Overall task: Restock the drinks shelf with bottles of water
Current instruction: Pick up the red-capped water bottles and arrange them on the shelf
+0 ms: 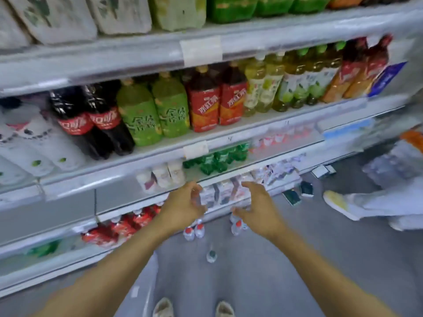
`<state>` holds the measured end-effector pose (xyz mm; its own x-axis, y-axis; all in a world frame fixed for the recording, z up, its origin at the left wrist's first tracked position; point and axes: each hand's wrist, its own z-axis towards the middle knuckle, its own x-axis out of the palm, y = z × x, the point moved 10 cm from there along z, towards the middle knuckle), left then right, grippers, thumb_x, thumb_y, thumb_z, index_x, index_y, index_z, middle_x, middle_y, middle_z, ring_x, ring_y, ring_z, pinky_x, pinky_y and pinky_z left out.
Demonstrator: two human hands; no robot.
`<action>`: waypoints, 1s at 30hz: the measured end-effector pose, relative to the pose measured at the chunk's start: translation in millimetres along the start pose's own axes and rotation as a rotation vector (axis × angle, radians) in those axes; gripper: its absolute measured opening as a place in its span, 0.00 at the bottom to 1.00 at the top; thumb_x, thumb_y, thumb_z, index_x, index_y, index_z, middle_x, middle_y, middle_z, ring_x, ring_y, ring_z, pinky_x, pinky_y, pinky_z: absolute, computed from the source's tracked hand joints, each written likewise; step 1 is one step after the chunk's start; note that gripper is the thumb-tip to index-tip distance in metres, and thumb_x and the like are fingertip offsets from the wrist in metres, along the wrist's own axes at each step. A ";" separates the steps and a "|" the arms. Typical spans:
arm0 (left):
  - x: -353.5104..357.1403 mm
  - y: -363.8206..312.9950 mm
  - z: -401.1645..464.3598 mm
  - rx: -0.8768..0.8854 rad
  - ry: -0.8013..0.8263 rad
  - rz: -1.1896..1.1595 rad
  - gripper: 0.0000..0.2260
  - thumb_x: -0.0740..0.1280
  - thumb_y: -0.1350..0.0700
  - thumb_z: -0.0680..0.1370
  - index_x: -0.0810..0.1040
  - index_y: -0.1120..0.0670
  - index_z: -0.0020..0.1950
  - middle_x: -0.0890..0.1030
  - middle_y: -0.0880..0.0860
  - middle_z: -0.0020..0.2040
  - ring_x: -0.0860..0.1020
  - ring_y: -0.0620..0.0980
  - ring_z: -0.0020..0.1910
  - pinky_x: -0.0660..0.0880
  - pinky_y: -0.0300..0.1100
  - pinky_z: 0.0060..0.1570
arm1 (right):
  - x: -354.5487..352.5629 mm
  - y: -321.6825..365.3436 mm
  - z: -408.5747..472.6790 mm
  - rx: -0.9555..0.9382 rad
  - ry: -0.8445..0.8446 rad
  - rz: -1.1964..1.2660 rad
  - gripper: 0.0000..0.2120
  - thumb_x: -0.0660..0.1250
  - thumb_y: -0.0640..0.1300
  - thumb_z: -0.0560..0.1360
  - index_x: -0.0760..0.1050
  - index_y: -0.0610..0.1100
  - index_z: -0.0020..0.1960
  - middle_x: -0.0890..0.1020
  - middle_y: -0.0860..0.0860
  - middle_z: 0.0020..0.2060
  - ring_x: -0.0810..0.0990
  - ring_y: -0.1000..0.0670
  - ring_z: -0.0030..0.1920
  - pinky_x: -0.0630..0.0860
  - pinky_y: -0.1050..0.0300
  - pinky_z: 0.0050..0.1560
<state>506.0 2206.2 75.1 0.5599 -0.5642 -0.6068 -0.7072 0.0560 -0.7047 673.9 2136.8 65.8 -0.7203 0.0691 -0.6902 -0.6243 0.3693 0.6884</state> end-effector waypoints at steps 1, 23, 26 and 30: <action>15.2 6.5 3.9 -0.016 0.005 -0.015 0.18 0.71 0.60 0.71 0.73 0.54 0.60 0.78 0.52 0.56 0.78 0.51 0.49 0.76 0.45 0.51 | 3.2 -17.1 0.6 0.024 0.011 0.016 0.31 0.73 0.42 0.71 0.65 0.39 0.70 0.69 0.42 0.65 0.68 0.44 0.66 0.65 0.58 0.63; 268.6 162.8 158.9 -0.120 0.196 -0.008 0.19 0.71 0.61 0.72 0.72 0.56 0.61 0.75 0.51 0.56 0.75 0.50 0.53 0.73 0.46 0.56 | 157.1 -295.0 70.1 0.313 0.102 0.006 0.30 0.71 0.42 0.73 0.63 0.43 0.71 0.71 0.44 0.64 0.70 0.46 0.65 0.65 0.60 0.61; 302.5 193.7 192.6 -0.105 0.216 0.023 0.19 0.71 0.60 0.72 0.71 0.57 0.62 0.75 0.51 0.57 0.76 0.52 0.54 0.73 0.47 0.56 | 193.2 -334.5 91.1 0.330 0.088 0.004 0.30 0.70 0.43 0.73 0.63 0.42 0.71 0.71 0.45 0.65 0.70 0.46 0.65 0.64 0.60 0.62; 347.0 239.4 236.7 -0.101 0.227 0.058 0.21 0.71 0.60 0.72 0.72 0.57 0.63 0.76 0.52 0.58 0.76 0.52 0.55 0.73 0.45 0.56 | 244.7 -394.1 120.5 0.366 0.065 0.007 0.29 0.70 0.43 0.73 0.63 0.42 0.71 0.71 0.44 0.65 0.71 0.45 0.64 0.65 0.58 0.61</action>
<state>633.1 2218.7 -391.1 0.4139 -0.7337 -0.5389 -0.7813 0.0176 -0.6239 780.1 2119.9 -401.3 -0.7495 0.0183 -0.6617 -0.4778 0.6770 0.5598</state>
